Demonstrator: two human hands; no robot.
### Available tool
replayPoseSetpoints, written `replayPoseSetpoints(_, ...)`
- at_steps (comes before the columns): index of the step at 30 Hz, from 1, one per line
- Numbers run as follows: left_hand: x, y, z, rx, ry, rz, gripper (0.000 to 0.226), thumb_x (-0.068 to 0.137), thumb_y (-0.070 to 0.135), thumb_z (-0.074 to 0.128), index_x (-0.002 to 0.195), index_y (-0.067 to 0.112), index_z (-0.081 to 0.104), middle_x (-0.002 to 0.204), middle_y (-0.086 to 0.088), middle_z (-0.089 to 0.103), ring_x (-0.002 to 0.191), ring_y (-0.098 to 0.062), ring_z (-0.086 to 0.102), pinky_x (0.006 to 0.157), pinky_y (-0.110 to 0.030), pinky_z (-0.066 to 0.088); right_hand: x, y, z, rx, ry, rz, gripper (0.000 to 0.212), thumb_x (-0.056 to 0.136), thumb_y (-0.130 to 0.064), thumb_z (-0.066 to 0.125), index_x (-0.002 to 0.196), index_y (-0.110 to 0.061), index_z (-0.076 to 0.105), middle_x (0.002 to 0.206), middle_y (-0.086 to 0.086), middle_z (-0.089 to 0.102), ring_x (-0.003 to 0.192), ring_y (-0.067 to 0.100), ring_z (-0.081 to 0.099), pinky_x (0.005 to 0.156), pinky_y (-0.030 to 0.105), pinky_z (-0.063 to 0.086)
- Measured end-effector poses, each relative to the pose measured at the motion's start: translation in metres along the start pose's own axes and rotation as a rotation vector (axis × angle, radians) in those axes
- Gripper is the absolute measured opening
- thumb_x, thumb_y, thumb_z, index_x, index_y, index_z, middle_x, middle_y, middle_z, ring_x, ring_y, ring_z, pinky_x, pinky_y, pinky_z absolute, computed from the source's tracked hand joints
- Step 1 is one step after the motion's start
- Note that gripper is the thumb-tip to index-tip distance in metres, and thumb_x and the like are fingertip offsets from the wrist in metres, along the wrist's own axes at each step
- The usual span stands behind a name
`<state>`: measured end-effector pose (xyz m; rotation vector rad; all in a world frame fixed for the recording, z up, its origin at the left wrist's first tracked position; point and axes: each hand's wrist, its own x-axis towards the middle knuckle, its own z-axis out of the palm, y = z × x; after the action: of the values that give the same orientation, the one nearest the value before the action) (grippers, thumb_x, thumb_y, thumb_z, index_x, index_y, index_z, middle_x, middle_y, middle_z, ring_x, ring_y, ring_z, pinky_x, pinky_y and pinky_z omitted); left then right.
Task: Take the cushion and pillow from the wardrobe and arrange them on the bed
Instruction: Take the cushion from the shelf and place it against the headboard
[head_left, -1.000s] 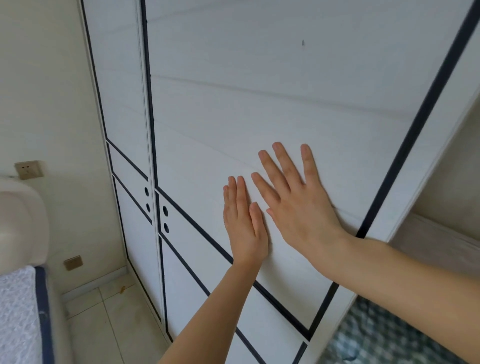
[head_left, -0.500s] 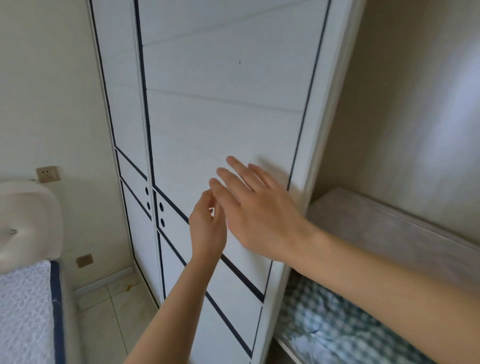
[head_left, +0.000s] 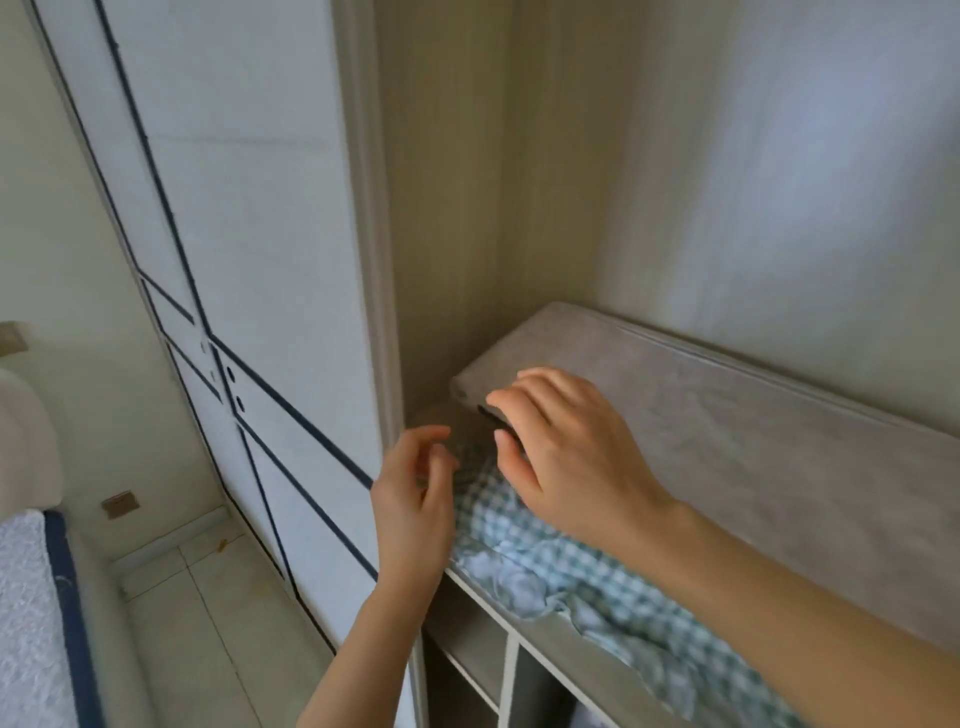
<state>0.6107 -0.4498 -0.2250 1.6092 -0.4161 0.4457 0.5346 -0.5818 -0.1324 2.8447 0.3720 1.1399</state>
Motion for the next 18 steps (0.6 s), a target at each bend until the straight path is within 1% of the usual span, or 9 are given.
replayPoseSetpoints(3, -0.02, -0.005, 0.036, 0.035, -0.129, -0.065, 0.02, 0.098, 0.012, 0.053, 0.106, 0.026, 0.064, 0.082, 0.003, 0.067, 0.072, -0.011, 0.062, 0.059, -0.019, 0.046, -0.023, 0.034, 0.0, -0.061, -0.106, 0.096, 0.024, 0.09, -0.021, 0.051, 0.099, -0.005, 0.066, 0.093, 0.01, 0.067, 0.095, 0.032, 0.06, 0.078, 0.043, 0.049)
replayPoseSetpoints(6, -0.028, -0.008, 0.072, 0.05, -0.256, -0.101, 0.018, 0.099, 0.013, 0.054, 0.109, 0.026, 0.063, 0.082, 0.007, 0.066, 0.07, -0.007, 0.06, 0.058, -0.016, 0.046, -0.042, 0.069, 0.002, -0.152, -0.195, 0.184, 0.025, 0.09, -0.023, 0.048, 0.097, -0.006, 0.065, 0.091, 0.01, 0.066, 0.092, 0.032, 0.059, 0.076, 0.044, 0.049)
replayPoseSetpoints(7, -0.029, -0.008, 0.086, 0.05, -0.302, -0.123, 0.018, 0.099, 0.013, 0.053, 0.109, 0.024, 0.064, 0.081, 0.007, 0.066, 0.066, -0.008, 0.058, 0.056, -0.017, 0.046, -0.049, 0.081, 0.002, -0.18, -0.208, 0.213, 0.025, 0.089, -0.023, 0.048, 0.096, -0.006, 0.066, 0.089, 0.01, 0.066, 0.09, 0.032, 0.059, 0.075, 0.043, 0.049)
replayPoseSetpoints(9, -0.029, -0.008, 0.113, -0.014, -0.378, -0.245, 0.017, 0.1, 0.014, 0.051, 0.109, 0.02, 0.065, 0.079, 0.002, 0.065, 0.054, -0.01, 0.05, 0.05, -0.019, 0.041, -0.064, 0.103, 0.003, -0.22, -0.223, 0.275, 0.022, 0.086, -0.021, 0.05, 0.091, -0.006, 0.066, 0.085, 0.011, 0.066, 0.085, 0.033, 0.061, 0.071, 0.042, 0.05)
replayPoseSetpoints(10, -0.028, -0.006, 0.127, -0.057, -0.408, -0.338, 0.017, 0.1, 0.015, 0.051, 0.111, 0.019, 0.064, 0.085, 0.0, 0.065, 0.057, -0.012, 0.049, 0.051, -0.018, 0.041, -0.07, 0.112, 0.003, -0.238, -0.236, 0.304, 0.02, 0.084, -0.019, 0.053, 0.089, -0.006, 0.066, 0.083, 0.012, 0.066, 0.083, 0.033, 0.061, 0.069, 0.042, 0.051)
replayPoseSetpoints(12, -0.028, -0.002, 0.154, -0.089, -0.447, -0.486, 0.015, 0.099, 0.018, 0.053, 0.113, 0.02, 0.059, 0.102, -0.003, 0.063, 0.066, -0.012, 0.053, 0.055, -0.019, 0.044, -0.085, 0.133, 0.005, -0.283, -0.284, 0.356, 0.017, 0.084, -0.018, 0.057, 0.09, -0.005, 0.067, 0.084, 0.012, 0.067, 0.083, 0.034, 0.062, 0.07, 0.04, 0.05)
replayPoseSetpoints(14, -0.029, -0.002, 0.176, -0.029, -0.454, -0.494, 0.021, 0.097, 0.019, 0.056, 0.118, 0.022, 0.054, 0.115, -0.005, 0.057, 0.082, -0.013, 0.057, 0.063, -0.023, 0.047, -0.097, 0.149, 0.007, -0.314, -0.351, 0.396, 0.021, 0.088, -0.02, 0.056, 0.097, -0.005, 0.067, 0.09, 0.012, 0.068, 0.087, 0.033, 0.062, 0.074, 0.04, 0.049)
replayPoseSetpoints(16, -0.032, -0.003, 0.2, 0.104, -0.484, -0.37, 0.033, 0.094, 0.019, 0.06, 0.127, 0.018, 0.053, 0.127, -0.005, 0.049, 0.111, -0.022, 0.05, 0.085, -0.031, 0.047, -0.107, 0.169, 0.007, -0.33, -0.385, 0.455, 0.023, 0.09, -0.021, 0.054, 0.1, -0.005, 0.066, 0.093, 0.013, 0.068, 0.09, 0.034, 0.061, 0.077, 0.042, 0.048)
replayPoseSetpoints(18, -0.034, -0.005, 0.22, 0.211, -0.487, -0.196, 0.045, 0.091, 0.015, 0.063, 0.134, 0.013, 0.052, 0.136, -0.007, 0.045, 0.13, -0.028, 0.035, 0.104, -0.039, 0.039, -0.115, 0.191, 0.009, -0.347, -0.413, 0.503, 0.025, 0.09, -0.024, 0.052, 0.103, -0.006, 0.065, 0.097, 0.013, 0.067, 0.094, 0.034, 0.06, 0.079, 0.043, 0.048)
